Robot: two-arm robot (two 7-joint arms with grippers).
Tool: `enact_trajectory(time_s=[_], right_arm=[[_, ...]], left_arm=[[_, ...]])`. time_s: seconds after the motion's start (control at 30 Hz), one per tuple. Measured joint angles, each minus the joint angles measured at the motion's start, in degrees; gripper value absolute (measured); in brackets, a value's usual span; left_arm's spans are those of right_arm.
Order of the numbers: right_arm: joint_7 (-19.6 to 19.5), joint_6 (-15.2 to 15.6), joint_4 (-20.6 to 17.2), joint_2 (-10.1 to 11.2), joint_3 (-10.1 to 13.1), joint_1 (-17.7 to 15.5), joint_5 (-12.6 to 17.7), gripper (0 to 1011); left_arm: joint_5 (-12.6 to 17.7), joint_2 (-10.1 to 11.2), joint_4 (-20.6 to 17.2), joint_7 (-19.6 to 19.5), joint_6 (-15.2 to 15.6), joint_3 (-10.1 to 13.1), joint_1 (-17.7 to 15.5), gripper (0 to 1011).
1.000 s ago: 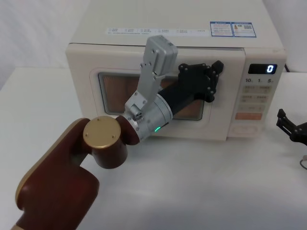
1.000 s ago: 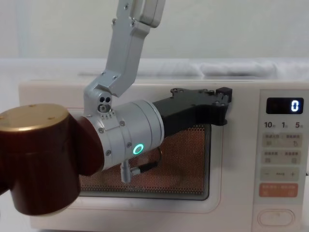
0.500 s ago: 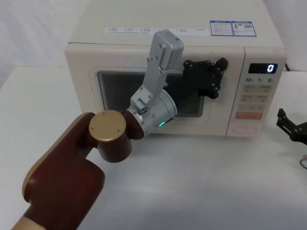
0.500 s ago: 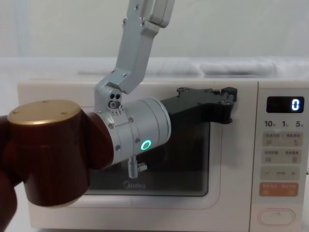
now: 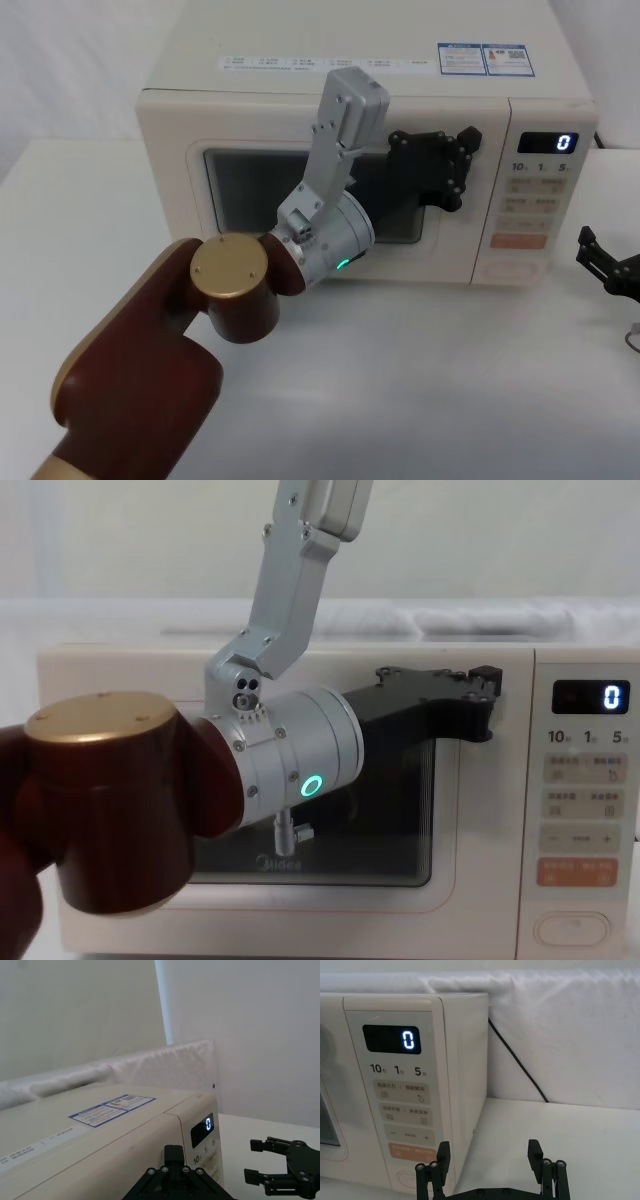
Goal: Press the button to open the microwave door with one hand; close the microwave door with the other hand.
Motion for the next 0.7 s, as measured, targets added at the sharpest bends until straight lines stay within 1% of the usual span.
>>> enact_trajectory(time_s=[0.13, 0.43, 0.47, 0.53, 0.57, 0.7], right_arm=[[0.0, 0.0, 0.0, 0.0, 0.0, 0.0, 0.0, 1002], [0.0, 0.0, 0.0, 0.0, 0.0, 0.0, 0.0, 1002], [0.0, 0.0, 0.0, 0.0, 0.0, 0.0, 0.0, 1002], [0.0, 0.0, 0.0, 0.0, 0.0, 0.0, 0.0, 1002], [0.0, 0.0, 0.0, 0.0, 0.0, 0.0, 0.0, 1002], [0.0, 0.0, 0.0, 0.0, 0.0, 0.0, 0.0, 1002]], left_arm=[[-0.3, 0.7, -1.7, 0.0, 0.3, -0.2, 1.0, 0], [-0.6, 3.5, -8.1, 1.0, 1.0, -1.1, 5.1, 0], [-0.6, 4.5, -10.3, 1.6, 1.2, -1.7, 6.6, 0], [-0.6, 5.2, -11.7, 2.1, 1.2, -2.2, 7.6, 0], [-0.5, 5.8, -13.0, 2.7, 1.3, -2.7, 8.7, 0], [-0.2, 7.0, -15.7, 4.3, 1.4, -4.1, 11.3, 0]])
